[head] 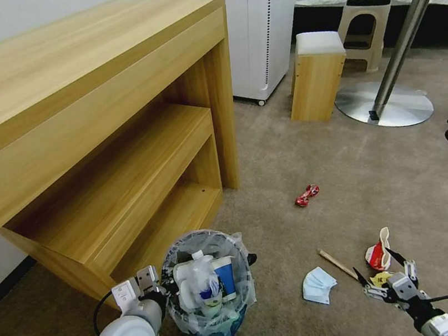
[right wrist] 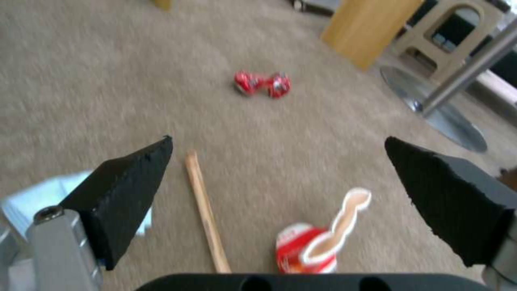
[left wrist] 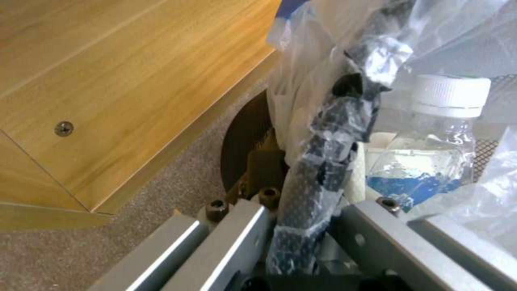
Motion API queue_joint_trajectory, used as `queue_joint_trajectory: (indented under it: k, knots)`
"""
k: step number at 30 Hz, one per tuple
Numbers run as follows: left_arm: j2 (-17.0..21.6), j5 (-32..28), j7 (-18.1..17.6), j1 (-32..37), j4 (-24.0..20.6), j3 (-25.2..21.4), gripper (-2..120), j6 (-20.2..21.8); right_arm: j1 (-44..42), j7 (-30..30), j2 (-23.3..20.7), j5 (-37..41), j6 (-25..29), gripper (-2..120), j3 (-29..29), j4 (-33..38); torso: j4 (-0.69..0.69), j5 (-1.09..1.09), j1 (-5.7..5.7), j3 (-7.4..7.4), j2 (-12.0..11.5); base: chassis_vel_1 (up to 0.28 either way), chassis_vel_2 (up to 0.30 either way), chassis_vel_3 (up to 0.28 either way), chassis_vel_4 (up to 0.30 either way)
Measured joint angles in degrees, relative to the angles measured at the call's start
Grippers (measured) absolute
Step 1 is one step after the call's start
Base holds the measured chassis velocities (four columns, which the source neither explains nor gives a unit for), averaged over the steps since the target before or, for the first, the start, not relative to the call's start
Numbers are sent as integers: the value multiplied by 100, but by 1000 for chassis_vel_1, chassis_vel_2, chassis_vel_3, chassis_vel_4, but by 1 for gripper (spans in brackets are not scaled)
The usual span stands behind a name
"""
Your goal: Pick up the trash bin and place the garbage on the floor into it.
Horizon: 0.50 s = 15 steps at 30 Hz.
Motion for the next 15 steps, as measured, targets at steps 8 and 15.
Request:
queue_joint_trajectory:
  k: [8,15]
  knots:
    - [-38,77,17,20,34,25,0,-9,-12,122,-165,59,-219,100,-148,-61,1,-1,0,0,0,0,0,0,0]
    - [-98,139,40,62,20,22,0,-13,91,283,-213,36,-291,100,-488,-80,1,-1,0,0,0,0,0,0,0]
